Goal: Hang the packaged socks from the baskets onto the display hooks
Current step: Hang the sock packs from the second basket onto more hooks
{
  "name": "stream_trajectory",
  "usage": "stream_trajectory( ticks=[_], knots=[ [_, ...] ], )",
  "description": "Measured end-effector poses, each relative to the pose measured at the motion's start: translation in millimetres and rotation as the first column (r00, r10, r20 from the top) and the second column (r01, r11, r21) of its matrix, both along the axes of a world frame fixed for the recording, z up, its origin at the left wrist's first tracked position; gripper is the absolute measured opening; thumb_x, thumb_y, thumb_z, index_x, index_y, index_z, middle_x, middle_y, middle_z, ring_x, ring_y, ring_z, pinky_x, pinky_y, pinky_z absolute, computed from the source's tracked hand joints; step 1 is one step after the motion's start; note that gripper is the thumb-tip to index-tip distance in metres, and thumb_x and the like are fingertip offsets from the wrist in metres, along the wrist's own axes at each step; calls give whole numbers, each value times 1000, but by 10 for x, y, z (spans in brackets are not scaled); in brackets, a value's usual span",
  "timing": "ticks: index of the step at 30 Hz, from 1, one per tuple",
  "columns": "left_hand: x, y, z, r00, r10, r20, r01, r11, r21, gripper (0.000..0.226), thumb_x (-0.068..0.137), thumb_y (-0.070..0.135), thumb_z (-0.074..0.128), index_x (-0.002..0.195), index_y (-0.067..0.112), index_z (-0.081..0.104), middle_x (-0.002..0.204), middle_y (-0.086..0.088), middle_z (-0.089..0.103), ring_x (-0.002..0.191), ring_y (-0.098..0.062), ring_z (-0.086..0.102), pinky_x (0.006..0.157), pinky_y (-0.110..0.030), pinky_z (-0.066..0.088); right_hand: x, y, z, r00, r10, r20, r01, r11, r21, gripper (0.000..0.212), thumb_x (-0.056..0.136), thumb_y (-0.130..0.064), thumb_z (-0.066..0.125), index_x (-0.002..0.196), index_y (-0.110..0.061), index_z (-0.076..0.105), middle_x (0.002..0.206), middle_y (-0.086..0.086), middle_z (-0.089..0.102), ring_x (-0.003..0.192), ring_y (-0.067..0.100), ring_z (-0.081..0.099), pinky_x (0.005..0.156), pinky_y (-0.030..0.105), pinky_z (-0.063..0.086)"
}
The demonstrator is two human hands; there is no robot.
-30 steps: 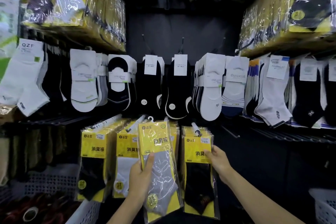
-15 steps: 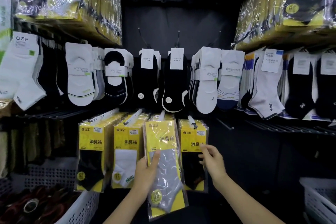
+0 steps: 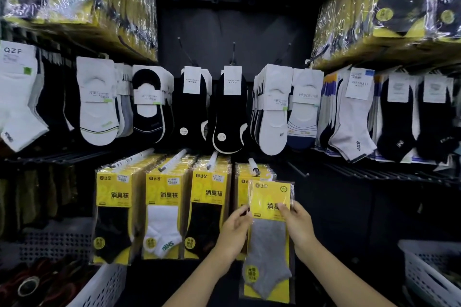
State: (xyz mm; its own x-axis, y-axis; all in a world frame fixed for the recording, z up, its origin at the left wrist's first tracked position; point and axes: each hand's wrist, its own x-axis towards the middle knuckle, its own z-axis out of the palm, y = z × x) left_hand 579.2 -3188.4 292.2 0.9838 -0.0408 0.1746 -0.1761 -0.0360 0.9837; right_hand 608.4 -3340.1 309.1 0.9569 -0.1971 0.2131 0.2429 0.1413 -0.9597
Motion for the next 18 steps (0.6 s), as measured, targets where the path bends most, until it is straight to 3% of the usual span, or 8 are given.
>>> stream_trajectory(
  ticks=[3,6,9,11,14,16,18],
  knots=[
    [79,-3,30,999,44,5,-44,999,-15,47,97,33,47,142,23,37,132,-1,55,122,-14,51,107,-34,40,154,51,85,999,8,50,-5,997,-75,9,93,-8,57,90,-13,62,88,3,71,78,13,68,62,19,52],
    [173,34,-18,997,75,13,-75,997,15,47,97,33,47,142,22,37,132,1,55,121,-13,51,105,-35,41,307,108,79,998,6,60,4,986,-168,11,93,-7,56,86,-14,61,86,2,70,79,12,67,66,20,52],
    [270,64,-70,995,91,26,-92,996,13,45,98,31,46,142,23,38,113,13,57,105,-1,53,85,-16,45,449,161,24,999,-18,46,27,978,-205,11,93,-8,58,84,-15,61,88,3,70,82,15,66,76,31,55],
    [336,82,-109,994,109,16,-109,994,24,48,98,30,46,144,22,35,112,12,55,99,3,51,72,-9,43,549,185,-47,998,-66,22,69,971,-228,6,91,-14,62,85,-14,62,90,5,70,84,17,66,80,35,54],
    [399,104,-168,993,121,14,-122,989,81,52,98,30,47,146,19,31,116,7,57,92,7,50,61,-1,42,640,193,-164,974,-217,-72,194,951,-241,21,84,-31,71,90,-14,60,89,1,65,84,16,61,74,30,50],
    [396,133,-218,992,125,10,-126,984,127,52,98,32,46,145,18,31,125,3,55,102,1,50,66,1,42,629,167,-264,953,-278,-122,242,938,-247,26,82,-33,73,92,-14,59,91,1,63,80,14,57,69,26,45],
    [355,186,-305,993,122,10,-122,978,167,50,98,32,45,145,17,34,139,-2,48,121,-10,47,83,-5,38,584,123,-420,946,-299,-123,260,929,-262,25,84,-30,71,98,-14,58,99,3,61,83,14,55,71,25,43]
  ],
)
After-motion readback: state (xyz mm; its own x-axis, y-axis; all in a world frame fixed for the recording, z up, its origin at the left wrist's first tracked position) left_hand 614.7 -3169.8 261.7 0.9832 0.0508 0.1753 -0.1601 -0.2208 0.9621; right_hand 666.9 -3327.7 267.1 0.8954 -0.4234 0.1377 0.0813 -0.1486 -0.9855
